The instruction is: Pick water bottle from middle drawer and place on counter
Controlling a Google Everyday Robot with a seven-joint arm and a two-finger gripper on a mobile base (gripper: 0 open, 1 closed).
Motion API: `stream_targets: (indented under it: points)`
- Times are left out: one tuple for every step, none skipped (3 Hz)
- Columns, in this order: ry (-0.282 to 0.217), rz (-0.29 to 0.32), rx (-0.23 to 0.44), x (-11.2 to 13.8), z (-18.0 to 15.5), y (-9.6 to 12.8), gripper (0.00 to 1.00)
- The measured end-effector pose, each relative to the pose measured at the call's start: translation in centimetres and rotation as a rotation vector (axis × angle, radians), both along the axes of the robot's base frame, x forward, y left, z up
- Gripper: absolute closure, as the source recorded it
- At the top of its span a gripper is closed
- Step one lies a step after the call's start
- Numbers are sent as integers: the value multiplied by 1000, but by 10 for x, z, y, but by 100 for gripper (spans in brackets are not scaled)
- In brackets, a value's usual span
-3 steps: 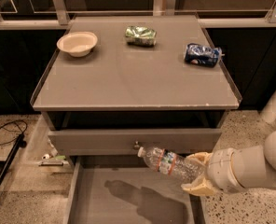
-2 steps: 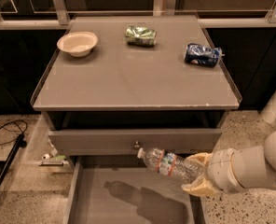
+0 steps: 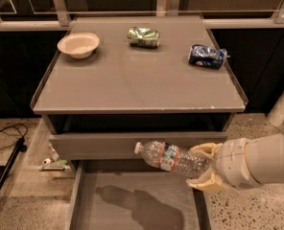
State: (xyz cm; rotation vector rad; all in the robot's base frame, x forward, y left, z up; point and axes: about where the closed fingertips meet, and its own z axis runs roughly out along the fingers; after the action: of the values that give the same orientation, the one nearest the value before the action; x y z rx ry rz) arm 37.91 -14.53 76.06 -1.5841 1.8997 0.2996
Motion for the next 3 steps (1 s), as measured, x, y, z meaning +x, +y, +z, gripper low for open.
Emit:
stream_targets:
  points:
    - [-101,65,-28,4,62,15,100]
    - [-177,138,-44,23,114,39,100]
    - [-208,193,-59,60,150,65,100]
